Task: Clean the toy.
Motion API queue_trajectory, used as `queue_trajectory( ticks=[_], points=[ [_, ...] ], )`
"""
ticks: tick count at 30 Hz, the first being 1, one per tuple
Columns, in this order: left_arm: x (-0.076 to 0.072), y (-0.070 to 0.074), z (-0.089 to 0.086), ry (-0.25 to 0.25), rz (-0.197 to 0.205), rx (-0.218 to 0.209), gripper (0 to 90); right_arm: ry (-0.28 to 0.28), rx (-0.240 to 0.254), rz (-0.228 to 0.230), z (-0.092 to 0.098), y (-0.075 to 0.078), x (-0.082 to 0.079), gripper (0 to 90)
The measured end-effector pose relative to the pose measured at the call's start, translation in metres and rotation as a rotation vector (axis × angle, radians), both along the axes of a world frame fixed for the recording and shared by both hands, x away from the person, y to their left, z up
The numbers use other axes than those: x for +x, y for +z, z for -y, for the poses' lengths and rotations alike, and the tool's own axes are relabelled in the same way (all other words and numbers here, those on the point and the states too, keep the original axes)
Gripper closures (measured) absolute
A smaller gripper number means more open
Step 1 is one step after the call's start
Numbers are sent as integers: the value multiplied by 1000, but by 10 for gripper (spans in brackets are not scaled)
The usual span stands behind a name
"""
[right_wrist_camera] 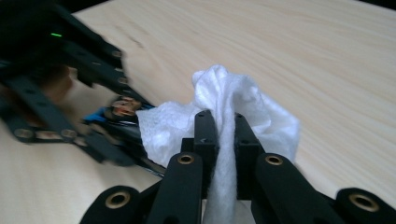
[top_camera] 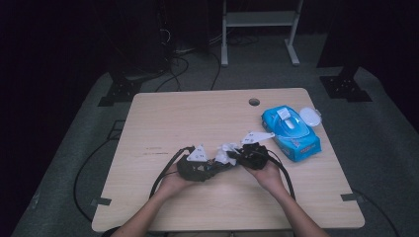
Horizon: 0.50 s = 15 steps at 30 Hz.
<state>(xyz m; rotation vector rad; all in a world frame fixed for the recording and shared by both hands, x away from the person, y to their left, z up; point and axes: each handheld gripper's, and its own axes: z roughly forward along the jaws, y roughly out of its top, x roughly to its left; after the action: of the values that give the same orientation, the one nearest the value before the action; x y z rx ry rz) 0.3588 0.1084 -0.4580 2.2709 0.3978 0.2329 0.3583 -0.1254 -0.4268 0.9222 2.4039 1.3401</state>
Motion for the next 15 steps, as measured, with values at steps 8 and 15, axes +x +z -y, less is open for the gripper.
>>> queue_trajectory(
  ticks=[8,15],
  points=[
    [0,0,-2,-2,2,6,582,106,6,-6,-40,0,-8,835],
    [0,1,-5,-9,7,10,583,16,-30,12,-8,1,2,835]
  ],
)
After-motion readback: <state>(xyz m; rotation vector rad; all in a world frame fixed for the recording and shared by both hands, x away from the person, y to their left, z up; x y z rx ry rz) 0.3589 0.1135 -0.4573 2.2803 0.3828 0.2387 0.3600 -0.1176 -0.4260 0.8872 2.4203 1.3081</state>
